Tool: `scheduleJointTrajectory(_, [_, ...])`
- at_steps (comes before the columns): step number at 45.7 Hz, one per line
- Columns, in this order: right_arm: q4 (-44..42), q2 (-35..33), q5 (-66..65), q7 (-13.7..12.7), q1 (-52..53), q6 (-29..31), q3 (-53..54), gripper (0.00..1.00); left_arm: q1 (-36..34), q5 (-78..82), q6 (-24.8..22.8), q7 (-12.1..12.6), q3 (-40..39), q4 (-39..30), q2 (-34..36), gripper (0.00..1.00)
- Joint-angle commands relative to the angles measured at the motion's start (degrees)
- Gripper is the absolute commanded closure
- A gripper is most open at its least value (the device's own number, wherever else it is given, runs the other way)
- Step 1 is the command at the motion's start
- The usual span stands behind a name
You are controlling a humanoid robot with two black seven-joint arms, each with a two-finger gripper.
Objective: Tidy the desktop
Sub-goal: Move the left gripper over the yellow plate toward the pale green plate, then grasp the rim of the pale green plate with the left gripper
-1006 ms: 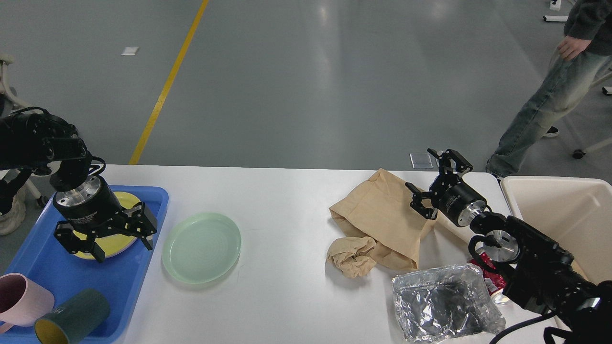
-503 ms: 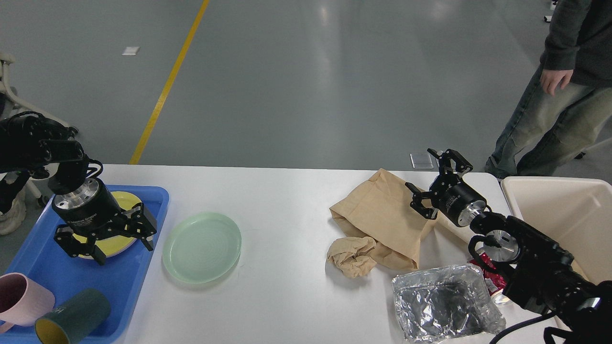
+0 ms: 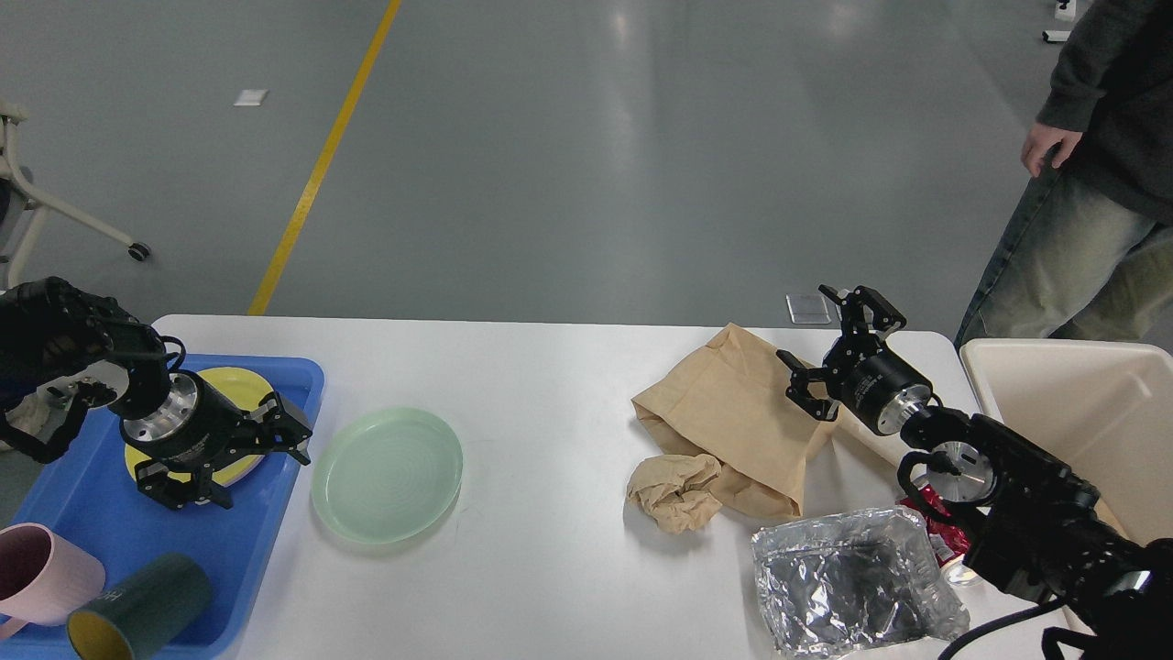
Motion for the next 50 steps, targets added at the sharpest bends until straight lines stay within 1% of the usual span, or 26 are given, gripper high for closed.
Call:
scheduleJointTrajectory(1, [0.0, 0.0, 0.0, 0.0, 0.0, 0.0, 0.0, 0.0, 1.7, -2.7, 1.5, -0.1, -0.9, 0.3, -0.1, 0.09])
scheduleJointTrajectory(7, [0.0, 0.0, 0.0, 0.0, 0.0, 0.0, 0.0, 0.0, 3.8, -3.8, 3.0, -0.1, -2.7, 0.7, -0.3, 0.08])
scheduleJointTrajectory(14, [0.0, 0.0, 0.0, 0.0, 0.0, 0.0, 0.0, 0.0, 6.8, -3.8, 7.9, 0.0, -5.1, 1.5, -0.9, 0.08])
scheduleJointTrajectory(20, [0.0, 0.0, 0.0, 0.0, 0.0, 0.0, 0.0, 0.0, 8.2, -3.7, 10.0, 0.0, -6.2, 2.1, -1.1, 0.08])
scheduleJointTrajectory(39, [0.0, 0.0, 0.0, 0.0, 0.0, 0.0, 0.0, 0.0, 9.3, -3.7, 10.1, 0.0, -8.5, 3.4, -2.9, 0.09])
scheduleJointTrajectory(50, [-0.1, 0.0, 0.0, 0.0, 0.0, 0.0, 0.0, 0.0, 11.8, -3.6, 9.8, 0.3, -11.4, 4.0, -4.2, 0.09])
